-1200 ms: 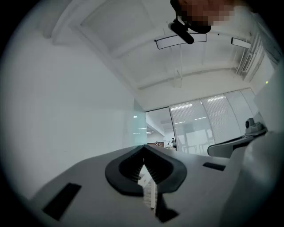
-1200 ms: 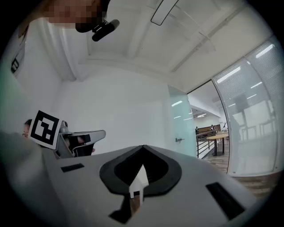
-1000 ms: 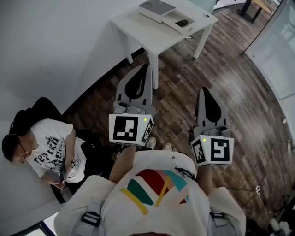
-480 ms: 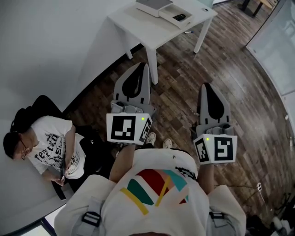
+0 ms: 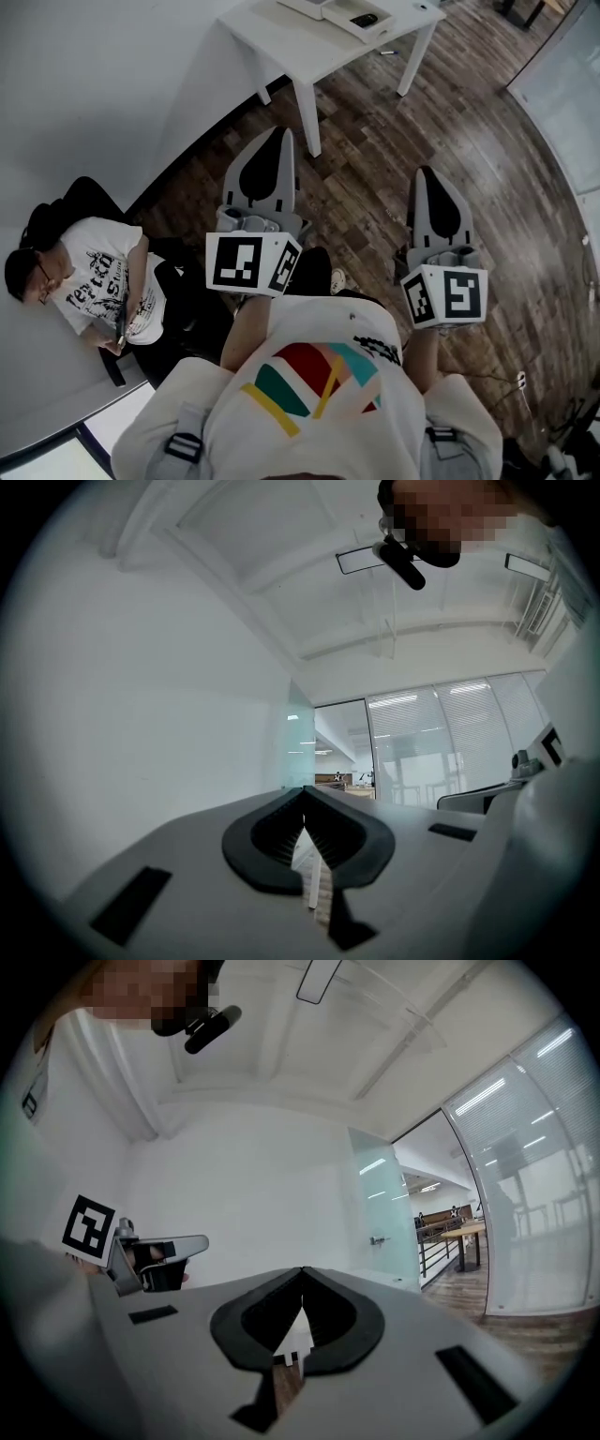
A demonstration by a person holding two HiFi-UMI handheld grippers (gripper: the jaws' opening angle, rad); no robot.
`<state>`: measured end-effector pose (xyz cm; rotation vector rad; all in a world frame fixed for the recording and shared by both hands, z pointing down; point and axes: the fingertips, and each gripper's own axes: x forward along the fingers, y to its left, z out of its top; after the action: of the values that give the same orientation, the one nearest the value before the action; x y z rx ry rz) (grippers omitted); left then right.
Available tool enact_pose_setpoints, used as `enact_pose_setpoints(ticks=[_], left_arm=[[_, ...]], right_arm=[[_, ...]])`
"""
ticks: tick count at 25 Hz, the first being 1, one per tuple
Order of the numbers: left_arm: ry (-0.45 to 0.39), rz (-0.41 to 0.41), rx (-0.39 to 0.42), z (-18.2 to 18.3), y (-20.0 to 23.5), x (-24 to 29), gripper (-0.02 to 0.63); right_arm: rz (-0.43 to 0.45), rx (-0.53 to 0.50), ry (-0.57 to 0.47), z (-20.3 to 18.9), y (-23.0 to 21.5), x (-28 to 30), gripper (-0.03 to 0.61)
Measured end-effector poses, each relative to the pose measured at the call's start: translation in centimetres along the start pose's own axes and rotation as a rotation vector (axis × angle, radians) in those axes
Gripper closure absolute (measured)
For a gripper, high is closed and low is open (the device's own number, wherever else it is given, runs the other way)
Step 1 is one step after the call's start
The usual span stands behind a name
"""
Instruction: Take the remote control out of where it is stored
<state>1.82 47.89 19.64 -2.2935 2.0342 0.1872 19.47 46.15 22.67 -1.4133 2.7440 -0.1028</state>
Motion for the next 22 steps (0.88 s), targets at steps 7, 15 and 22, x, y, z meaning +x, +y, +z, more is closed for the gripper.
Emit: enact_pose_setpoints(ticks=[7,15,22], left_arm=[[-0.028,0.054,0.006,0.6,1.2,-0.7,0.607],[-0.102,-0.018,0.011,2.6,0.0,1.7,0.607],[-0.125,-0.060,-0.029,-0.1,1.1,5.9,0.607]], right_arm=[[-0.024,0.043,-0.051,0.8,-2.6,-1.3,0.580],[-0.091,-0.055,-0.090,2.3,-4.6,-1.2,0.580],[-0.112,-0.225,-0.068,0.7,-5.1,3.1,0.580]])
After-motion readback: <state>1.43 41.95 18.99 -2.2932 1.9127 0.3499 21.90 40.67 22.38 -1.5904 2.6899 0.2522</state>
